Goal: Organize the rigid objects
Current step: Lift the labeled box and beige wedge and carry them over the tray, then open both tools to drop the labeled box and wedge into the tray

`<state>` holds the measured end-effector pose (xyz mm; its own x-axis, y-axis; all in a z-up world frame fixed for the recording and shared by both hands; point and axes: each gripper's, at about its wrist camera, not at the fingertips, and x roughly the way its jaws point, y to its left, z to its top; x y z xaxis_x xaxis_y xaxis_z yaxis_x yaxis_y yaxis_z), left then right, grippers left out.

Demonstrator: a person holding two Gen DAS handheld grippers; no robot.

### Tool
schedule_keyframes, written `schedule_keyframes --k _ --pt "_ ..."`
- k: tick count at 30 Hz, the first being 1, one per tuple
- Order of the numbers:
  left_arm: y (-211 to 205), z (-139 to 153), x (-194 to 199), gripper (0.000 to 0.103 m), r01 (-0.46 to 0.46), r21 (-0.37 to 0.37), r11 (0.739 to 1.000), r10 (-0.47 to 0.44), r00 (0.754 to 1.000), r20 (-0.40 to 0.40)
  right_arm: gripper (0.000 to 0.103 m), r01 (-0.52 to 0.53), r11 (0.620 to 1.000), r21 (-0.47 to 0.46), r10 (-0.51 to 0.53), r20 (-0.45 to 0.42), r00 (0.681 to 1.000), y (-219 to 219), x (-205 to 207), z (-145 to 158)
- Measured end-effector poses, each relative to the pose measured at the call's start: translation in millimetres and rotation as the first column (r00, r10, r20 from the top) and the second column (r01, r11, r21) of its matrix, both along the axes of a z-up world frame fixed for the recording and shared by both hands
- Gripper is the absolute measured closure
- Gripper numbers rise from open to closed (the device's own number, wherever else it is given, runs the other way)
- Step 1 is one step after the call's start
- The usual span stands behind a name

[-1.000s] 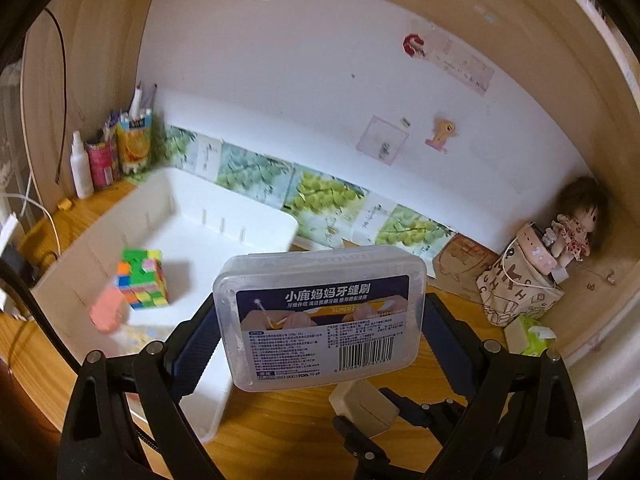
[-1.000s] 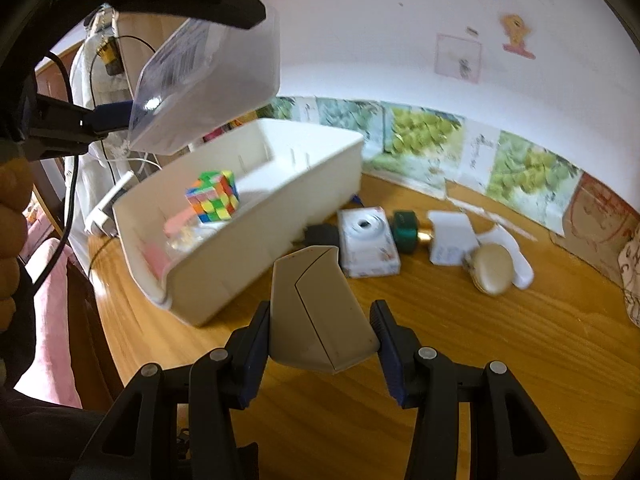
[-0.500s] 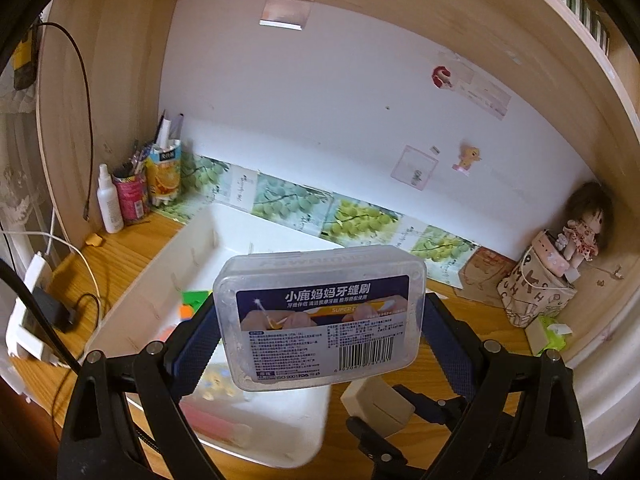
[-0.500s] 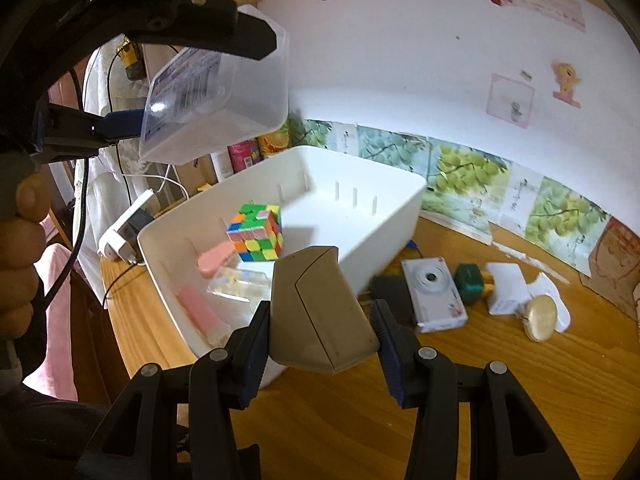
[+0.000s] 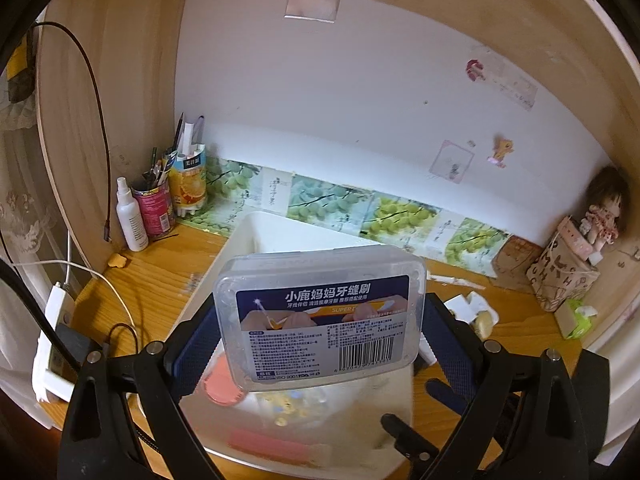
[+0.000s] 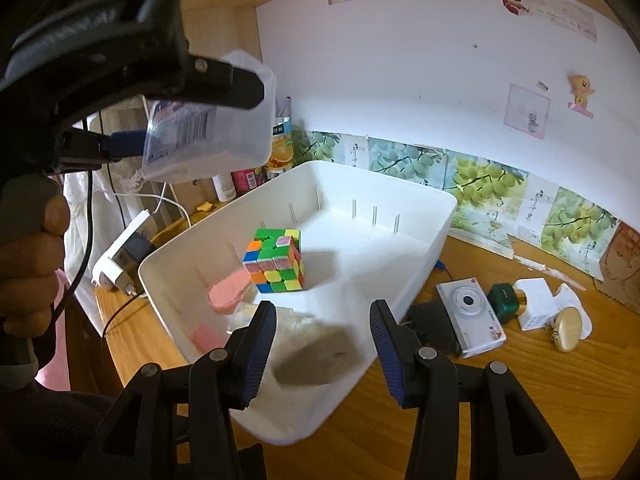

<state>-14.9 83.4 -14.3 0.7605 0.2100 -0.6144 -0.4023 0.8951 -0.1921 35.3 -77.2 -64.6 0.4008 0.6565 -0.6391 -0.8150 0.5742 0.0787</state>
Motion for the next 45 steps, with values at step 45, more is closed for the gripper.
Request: schedule_keyframes --k 45 --pt "27.9 -38.8 28.9 0.004 0.11 0.002 0.994 -0.107 0.971 -0.214 0.043 0.2 0.978 0.066 -0.198 -0.039 0.979 1.0 0.0 -11.6"
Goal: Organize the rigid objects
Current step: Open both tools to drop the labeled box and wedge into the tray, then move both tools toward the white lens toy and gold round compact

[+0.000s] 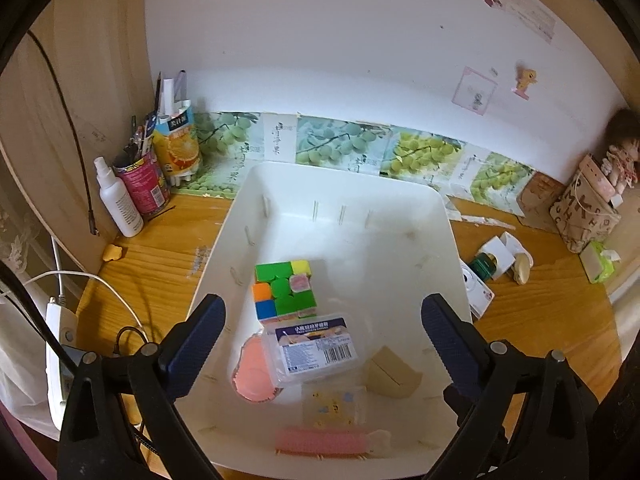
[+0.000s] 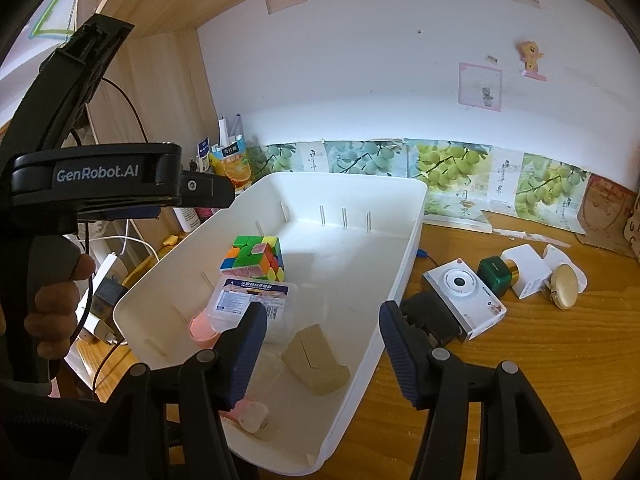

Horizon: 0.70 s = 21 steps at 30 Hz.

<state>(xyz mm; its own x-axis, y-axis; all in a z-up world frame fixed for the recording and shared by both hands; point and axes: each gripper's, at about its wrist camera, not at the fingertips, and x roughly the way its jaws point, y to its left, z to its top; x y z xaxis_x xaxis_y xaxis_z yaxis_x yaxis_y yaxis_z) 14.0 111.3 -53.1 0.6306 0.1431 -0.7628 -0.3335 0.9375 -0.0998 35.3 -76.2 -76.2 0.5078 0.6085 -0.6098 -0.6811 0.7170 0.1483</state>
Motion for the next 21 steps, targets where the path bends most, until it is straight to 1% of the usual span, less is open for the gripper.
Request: schedule_keyframes --k 7,15,21 --pt "-18.0 0.8 4.2 0.004 0.041 -0.03 0.999 -0.041 0.999 0.0 0.042 0.019 1.0 -0.012 -0.019 -0.005 1.0 -16.0 -0.1 2.2" --pt "-49.1 10.2 14.3 0.005 0.071 -0.115 0.991 -0.07 0.997 0.015 0.042 0.058 0.998 -0.036 -0.058 0.008 0.998 -50.4 7.5 14.6" --pt "-81.7 19.7 17.8 0.005 0.088 -0.12 0.989 -0.084 0.996 0.035 0.042 0.063 0.997 -0.046 -0.062 0.018 0.998 -78.0 13.9 23.1"
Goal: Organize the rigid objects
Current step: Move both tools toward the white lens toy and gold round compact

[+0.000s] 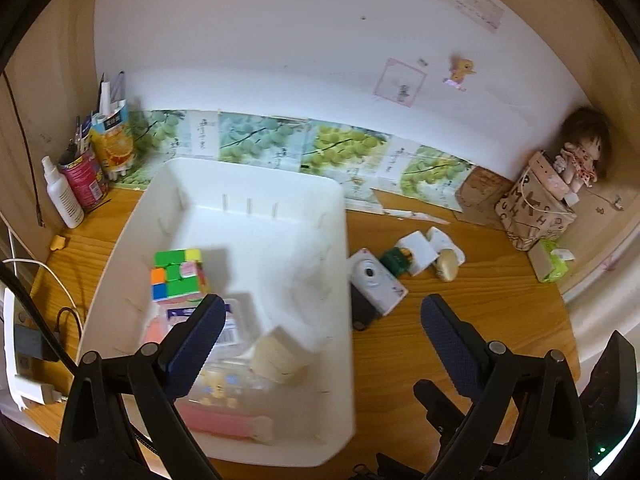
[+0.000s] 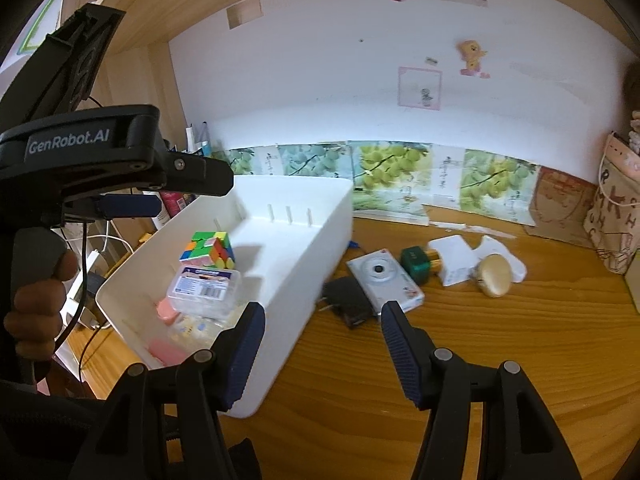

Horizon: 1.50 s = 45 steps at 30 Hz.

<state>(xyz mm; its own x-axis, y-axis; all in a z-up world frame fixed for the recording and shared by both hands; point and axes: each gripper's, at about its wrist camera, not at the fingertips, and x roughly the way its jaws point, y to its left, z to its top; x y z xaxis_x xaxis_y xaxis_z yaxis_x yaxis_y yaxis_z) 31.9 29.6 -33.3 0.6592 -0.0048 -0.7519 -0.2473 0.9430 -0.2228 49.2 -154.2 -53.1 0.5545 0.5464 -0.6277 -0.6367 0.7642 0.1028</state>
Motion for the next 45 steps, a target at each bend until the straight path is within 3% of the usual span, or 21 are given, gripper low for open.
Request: schedule_keyframes --k 11,20,29,36,45 --pt "-39.9 2.1 5.9 0.005 -0.039 -0.02 0.999 0.039 0.999 -0.007 0.042 -0.029 0.999 -0.024 0.03 0.025 0.999 -44.5 10.4 9.3" --pt "-61.4 -3.6 7.9 0.005 -0.131 -0.056 0.99 0.13 0.991 -0.02 0.042 -0.078 0.995 -0.06 0.079 0.029 0.996 -71.0 22.5 11.2" --pt "-74.7 -16.7 5.1 0.005 -0.254 -0.101 0.962 0.25 0.967 -0.044 0.036 -0.144 0.985 -0.097 0.147 0.029 0.989 -93.8 36.3 7.6" --pt "-82.5 -29.7 4.8 0.005 -0.364 -0.135 0.922 0.359 0.931 -0.066 0.033 -0.184 0.975 -0.124 0.189 0.025 0.982 -110.5 45.8 2.7" --pt "-96.3 -45.3 17.9 0.004 -0.418 -0.139 0.898 0.405 0.907 -0.112 0.027 -0.169 0.978 -0.123 0.173 0.019 0.985 -130.6 68.7 -2.8"
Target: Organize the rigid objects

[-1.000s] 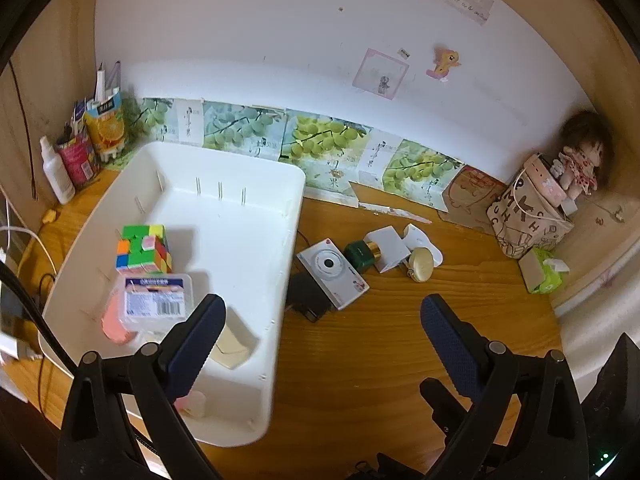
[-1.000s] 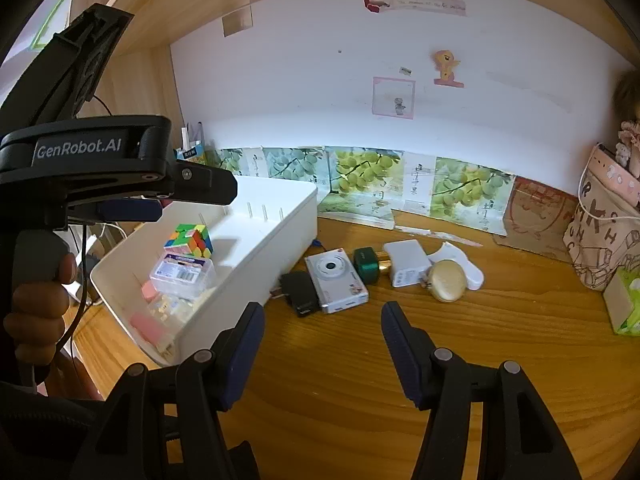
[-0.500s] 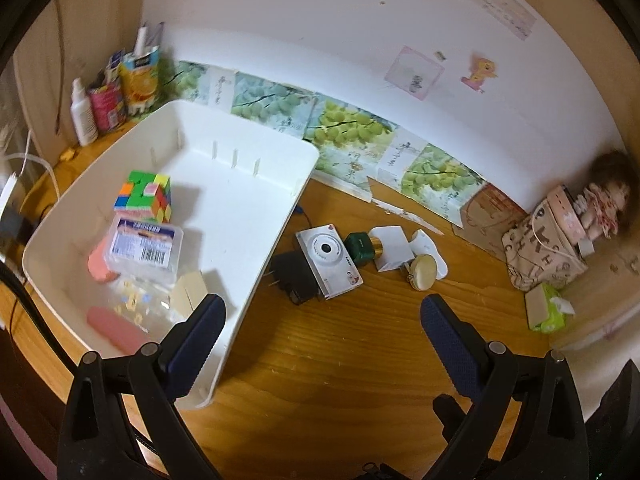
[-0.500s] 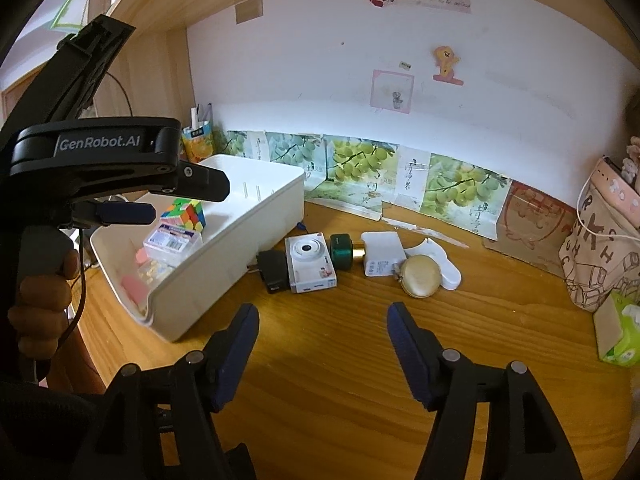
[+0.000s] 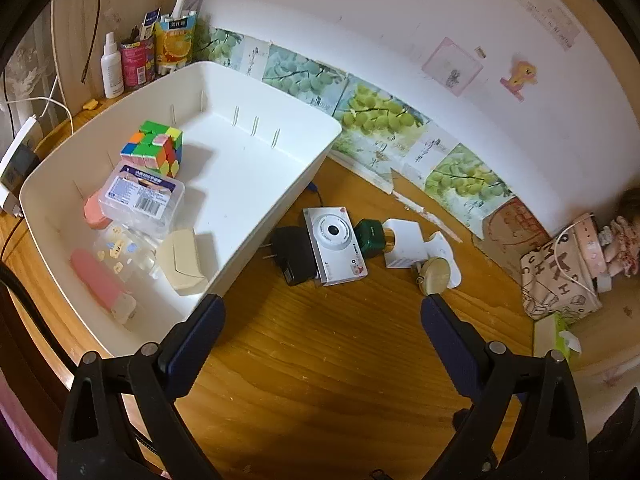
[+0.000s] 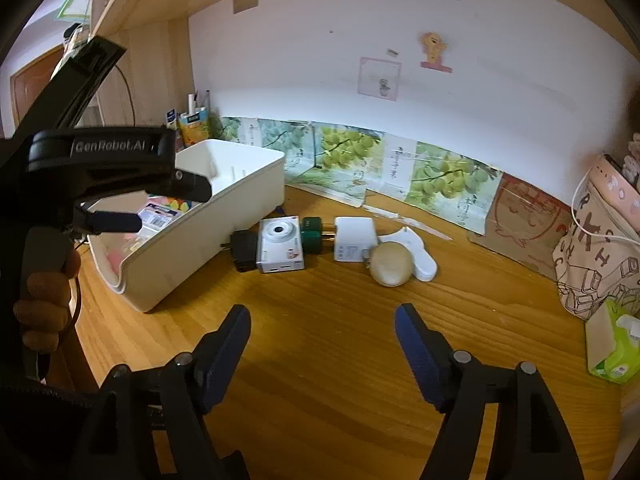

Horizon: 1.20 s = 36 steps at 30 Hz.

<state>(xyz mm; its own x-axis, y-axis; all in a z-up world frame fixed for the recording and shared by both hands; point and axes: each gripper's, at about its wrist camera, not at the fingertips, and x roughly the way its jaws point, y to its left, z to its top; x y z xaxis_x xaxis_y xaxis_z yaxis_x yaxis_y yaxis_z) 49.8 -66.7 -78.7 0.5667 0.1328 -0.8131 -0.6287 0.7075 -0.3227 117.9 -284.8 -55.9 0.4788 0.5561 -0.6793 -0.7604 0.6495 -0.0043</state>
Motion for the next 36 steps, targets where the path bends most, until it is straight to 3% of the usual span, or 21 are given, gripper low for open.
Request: schedule_keyframes --k 10,21,36 --pt "-5.1 -26.0 26.2 0.004 -0.021 -0.045 0.999 0.015 0.993 -0.118 0.027 0.038 0.999 0.008 -0.038 -0.016 0.999 -5.8 37.6 -2.4" --pt "2.6 -37.4 57.5 0.004 -0.073 -0.086 0.994 0.058 0.985 -0.164 0.023 0.074 0.997 0.028 -0.073 -0.039 0.997 3.5 94.6 -7.8" --pt "19.6 -73.4 99.6 0.004 -0.181 -0.17 0.969 0.122 0.943 -0.308 0.023 0.1 0.995 -0.007 -0.098 -0.257 0.961 27.1 145.4 -64.9"
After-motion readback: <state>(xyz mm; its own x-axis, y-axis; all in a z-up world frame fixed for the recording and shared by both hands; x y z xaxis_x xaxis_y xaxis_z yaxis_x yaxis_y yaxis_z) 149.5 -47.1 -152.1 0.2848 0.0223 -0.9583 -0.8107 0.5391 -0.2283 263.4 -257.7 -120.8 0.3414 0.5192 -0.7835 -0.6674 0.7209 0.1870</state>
